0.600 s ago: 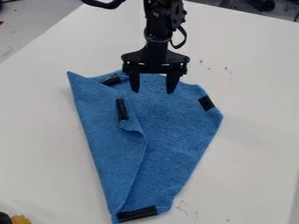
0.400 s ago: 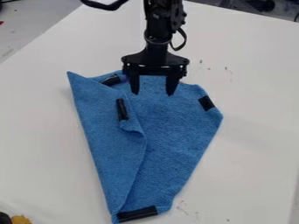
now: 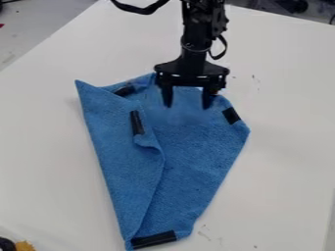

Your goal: Fold the cloth from left to right

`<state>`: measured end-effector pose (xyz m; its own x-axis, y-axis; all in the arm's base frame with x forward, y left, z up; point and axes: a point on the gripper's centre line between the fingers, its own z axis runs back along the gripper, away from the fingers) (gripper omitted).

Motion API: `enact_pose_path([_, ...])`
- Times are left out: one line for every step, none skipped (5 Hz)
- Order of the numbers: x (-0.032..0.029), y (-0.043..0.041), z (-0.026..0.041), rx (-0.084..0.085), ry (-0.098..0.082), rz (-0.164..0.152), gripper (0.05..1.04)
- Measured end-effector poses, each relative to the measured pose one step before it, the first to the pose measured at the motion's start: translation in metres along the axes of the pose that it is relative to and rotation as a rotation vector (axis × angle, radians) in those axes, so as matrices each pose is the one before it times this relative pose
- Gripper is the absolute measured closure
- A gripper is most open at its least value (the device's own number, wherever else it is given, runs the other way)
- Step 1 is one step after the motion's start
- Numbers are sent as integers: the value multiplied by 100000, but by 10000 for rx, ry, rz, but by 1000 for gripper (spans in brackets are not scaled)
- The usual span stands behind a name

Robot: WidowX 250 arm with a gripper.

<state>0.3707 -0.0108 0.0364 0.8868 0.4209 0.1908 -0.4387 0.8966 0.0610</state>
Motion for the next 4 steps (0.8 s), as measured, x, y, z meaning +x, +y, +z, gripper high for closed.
enact_pose_path([-111, -2301, 127, -423, 45, -18, 83])
enact_pose_path([-265, -3187, -112, -496, -83, -155, 83])
enact_pose_path([430, -1429, -652, -97, -25, -278, 83])
enact_pose_path([210, -938, -943, -34, 190, -256, 84])
